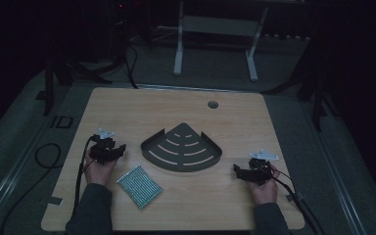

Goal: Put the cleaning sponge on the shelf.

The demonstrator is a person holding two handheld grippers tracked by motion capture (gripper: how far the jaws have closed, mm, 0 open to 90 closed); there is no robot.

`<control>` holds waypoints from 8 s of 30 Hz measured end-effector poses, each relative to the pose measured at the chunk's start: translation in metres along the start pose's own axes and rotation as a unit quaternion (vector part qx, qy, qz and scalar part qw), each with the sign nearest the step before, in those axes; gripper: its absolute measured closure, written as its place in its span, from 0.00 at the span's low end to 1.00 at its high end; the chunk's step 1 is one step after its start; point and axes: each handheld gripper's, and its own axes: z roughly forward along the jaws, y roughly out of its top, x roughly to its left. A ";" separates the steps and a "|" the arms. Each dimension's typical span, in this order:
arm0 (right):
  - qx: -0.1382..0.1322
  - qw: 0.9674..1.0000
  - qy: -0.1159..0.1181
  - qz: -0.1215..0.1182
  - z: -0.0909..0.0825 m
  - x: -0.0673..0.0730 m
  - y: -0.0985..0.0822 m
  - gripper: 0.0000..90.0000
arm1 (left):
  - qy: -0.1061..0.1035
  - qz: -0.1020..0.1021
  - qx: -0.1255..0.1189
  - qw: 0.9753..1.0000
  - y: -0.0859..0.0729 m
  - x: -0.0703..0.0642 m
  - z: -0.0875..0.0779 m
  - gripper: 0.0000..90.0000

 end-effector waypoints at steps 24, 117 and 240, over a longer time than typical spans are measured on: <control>0.000 1.000 0.000 0.000 0.000 0.000 0.000 0.18 | -0.083 0.036 -0.027 0.996 -0.002 -0.019 -0.040 0.64; 0.000 1.000 0.002 -0.001 0.000 0.000 0.000 0.18 | -0.108 0.108 0.077 0.985 -0.054 -0.054 -0.072 0.99; 0.000 1.000 0.002 -0.001 0.000 0.000 0.000 0.18 | -0.162 0.094 0.295 0.937 0.031 0.007 -0.014 0.85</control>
